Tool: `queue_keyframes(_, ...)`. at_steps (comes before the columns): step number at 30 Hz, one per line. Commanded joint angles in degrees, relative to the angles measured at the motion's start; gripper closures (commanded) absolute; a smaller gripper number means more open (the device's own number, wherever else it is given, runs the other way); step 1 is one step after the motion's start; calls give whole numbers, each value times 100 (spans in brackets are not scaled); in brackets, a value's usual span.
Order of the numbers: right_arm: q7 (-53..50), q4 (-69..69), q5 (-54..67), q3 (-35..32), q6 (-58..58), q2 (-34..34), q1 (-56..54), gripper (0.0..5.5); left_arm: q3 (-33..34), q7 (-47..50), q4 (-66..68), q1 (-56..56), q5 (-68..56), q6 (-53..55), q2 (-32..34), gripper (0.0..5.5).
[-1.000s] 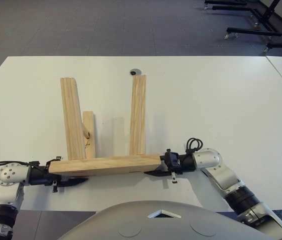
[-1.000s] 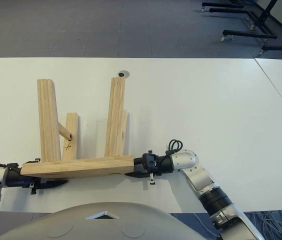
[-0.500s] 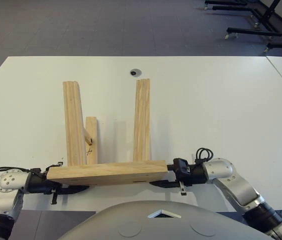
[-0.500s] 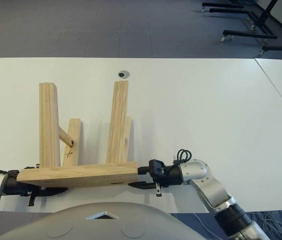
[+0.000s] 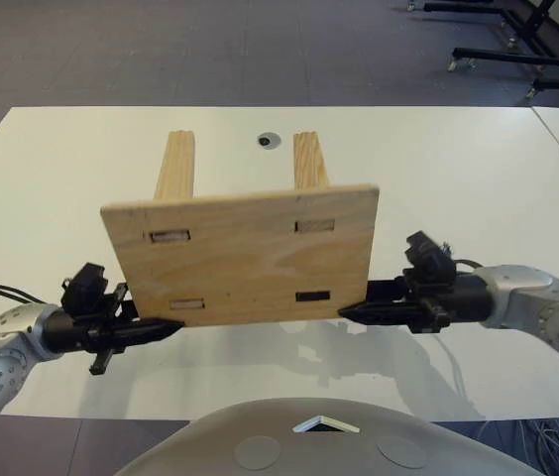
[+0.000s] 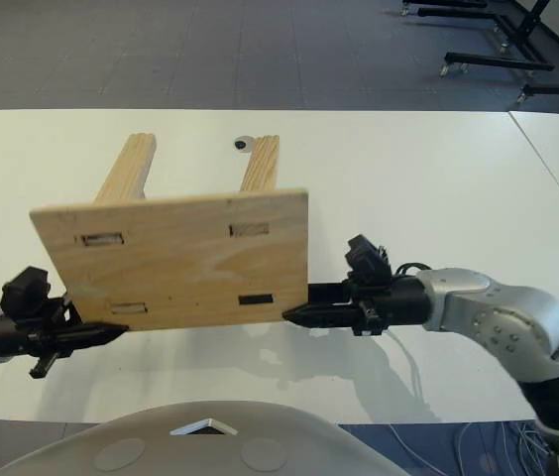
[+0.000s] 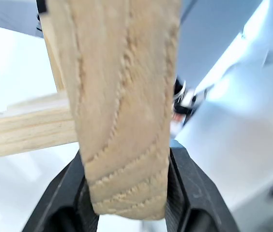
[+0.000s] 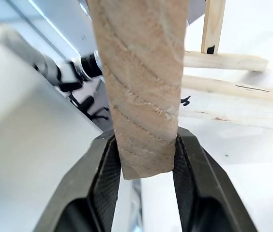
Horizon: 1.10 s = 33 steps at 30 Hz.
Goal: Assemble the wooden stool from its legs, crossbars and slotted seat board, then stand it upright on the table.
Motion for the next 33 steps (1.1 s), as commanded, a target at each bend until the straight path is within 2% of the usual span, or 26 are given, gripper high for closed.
queue_keyframes(1, -1826, -608, 2928, 240, 381, -436, -1137, 418, 994, 1566, -2345, -621, -2887, 1355, 982, 401)
queue_keyframes(4, -1768, -606, 2947, 283, 501, -425, -1144, 418, 1318, 1901, -2530, -449, -3502, 1583, 880, 401)
queue_keyframes(8, -1495, -313, 2947, 232, 810, -386, -1297, 418, 1626, 2165, -2737, -355, -3554, 1730, 550, 401)
queue_keyframes(13, -808, -18, 2947, 124, 1451, -915, -1361, 418, 1997, 2509, -3091, 57, -3554, 1830, 298, 401)
queue_keyframes(17, -301, 185, 2947, -38, 1674, -1217, -1006, 418, 2167, 2657, -3302, 553, -3554, 1877, 8, 401)
queue_keyframes(23, 738, 624, 2947, -231, 2147, -1796, -600, 418, 2212, 2721, -3888, 1994, -3554, 1626, -413, 401)
queue_keyframes(27, 1324, 997, 2947, -203, 2532, -2233, -495, 418, 2181, 2787, -4094, 2607, -3555, 1323, -459, 401)
queue_keyframes(30, 1649, 1227, 2947, 13, 2773, -2485, -659, 418, 2103, 2837, -4163, 2873, -3555, 1138, -485, 401)
queue_keyframes(33, 1605, 1531, 2947, 343, 2942, -2457, -1057, 418, 2006, 2904, -4166, 3074, -3553, 1037, -505, 401)
